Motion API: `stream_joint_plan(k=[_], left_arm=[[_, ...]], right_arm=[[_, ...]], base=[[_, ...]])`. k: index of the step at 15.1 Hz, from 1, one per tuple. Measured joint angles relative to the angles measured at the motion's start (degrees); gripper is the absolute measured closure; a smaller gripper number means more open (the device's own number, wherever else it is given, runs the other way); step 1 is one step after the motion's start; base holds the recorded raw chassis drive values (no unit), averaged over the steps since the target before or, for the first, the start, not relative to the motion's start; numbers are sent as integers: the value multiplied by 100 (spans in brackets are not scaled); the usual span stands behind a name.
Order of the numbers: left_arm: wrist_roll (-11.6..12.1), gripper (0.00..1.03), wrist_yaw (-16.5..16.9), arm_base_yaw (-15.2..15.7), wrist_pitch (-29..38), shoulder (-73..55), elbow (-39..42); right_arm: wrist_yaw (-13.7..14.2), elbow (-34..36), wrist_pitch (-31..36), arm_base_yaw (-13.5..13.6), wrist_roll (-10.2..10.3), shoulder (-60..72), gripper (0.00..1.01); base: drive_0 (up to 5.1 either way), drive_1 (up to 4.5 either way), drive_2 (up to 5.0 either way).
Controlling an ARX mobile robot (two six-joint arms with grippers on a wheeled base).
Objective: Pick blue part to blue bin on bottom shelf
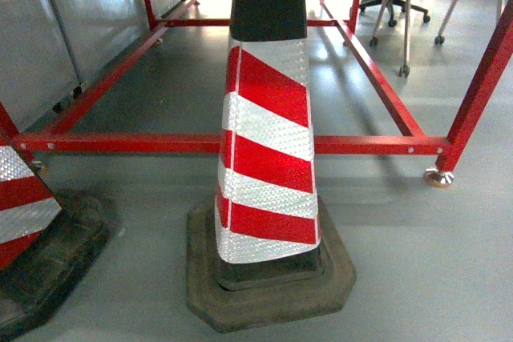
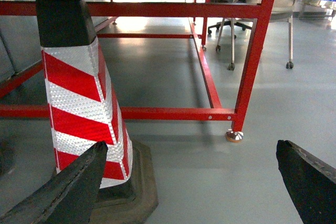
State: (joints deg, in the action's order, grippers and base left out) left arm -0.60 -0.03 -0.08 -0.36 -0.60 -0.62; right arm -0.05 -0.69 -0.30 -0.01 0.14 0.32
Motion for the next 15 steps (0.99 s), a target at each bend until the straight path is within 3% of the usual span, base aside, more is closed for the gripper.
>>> stream_joint_plan(k=[15], left_arm=[[0,5,0,0,-4,0,0]], right_arm=[[0,0,-7,0,0,0,3]], base=[[0,0,0]])
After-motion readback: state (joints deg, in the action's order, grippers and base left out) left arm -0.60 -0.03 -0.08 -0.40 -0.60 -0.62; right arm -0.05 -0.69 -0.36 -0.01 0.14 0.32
